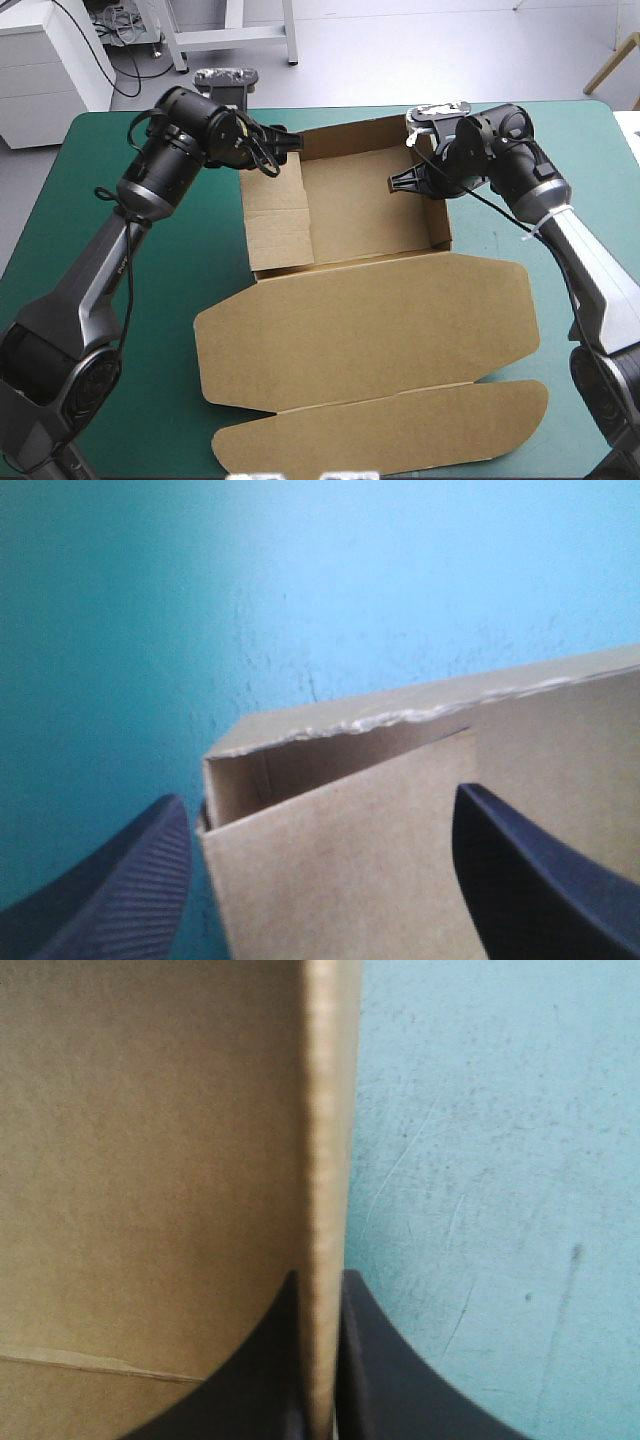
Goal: Fold the box
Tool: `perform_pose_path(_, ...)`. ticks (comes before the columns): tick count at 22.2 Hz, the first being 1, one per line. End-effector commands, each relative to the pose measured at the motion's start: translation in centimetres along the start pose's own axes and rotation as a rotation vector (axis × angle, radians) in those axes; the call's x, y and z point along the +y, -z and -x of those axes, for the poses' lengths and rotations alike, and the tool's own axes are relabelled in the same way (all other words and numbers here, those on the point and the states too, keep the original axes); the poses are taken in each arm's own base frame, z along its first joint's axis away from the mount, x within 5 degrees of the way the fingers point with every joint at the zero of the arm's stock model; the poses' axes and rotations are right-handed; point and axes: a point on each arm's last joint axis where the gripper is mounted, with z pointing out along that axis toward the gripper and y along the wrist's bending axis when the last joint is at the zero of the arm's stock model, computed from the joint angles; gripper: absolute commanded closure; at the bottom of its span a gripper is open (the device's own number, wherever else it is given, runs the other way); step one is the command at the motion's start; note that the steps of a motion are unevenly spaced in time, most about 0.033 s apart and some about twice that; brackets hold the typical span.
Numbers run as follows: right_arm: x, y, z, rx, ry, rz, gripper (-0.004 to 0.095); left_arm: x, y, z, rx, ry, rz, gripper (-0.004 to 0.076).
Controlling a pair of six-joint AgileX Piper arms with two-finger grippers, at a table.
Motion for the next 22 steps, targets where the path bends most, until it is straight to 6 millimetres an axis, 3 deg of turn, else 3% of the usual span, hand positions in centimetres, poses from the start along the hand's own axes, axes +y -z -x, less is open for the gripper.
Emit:
perform_pose_path(1,-0.3,3.1,1.0,-0.147,-0.004,-0.003,0.0908,0.8,6.9,2.0,-0.151,0.041,-0.032,0.0201)
perform_pose_path(4,-0.4,3.1,1.3,-0.177,-0.021,-0.008,0.0908,0.6,10.4,2.6,-0.232,0.015,-0.098,0.0201)
perform_pose_path(5,-0.4,3.1,1.4,-0.192,-0.021,-0.007,0.0908,0.4,12.6,2.5,-0.275,0.009,-0.14,0.0201)
perform_pose_path(7,-0.4,3.2,1.5,-0.203,-0.028,-0.014,0.0908,0.2,14.9,1.9,-0.313,-0.018,-0.175,0.0201)
perform_pose_path(11,-0.4,3.2,1.5,-0.206,-0.042,-0.012,0.0908,-0.6,16.8,1.1,-0.34,-0.072,-0.21,0.0201)
perform_pose_path(18,-0.4,3.1,1.4,-0.195,-0.04,-0.014,0.0908,-1.2,13.3,-0.3,-0.217,-0.116,-0.152,0.0201)
perform_pose_path(22,-0.5,3.1,1.3,-0.18,-0.027,-0.02,0.0908,-0.9,10.1,-1.9,-0.109,-0.069,-0.07,0.0201)
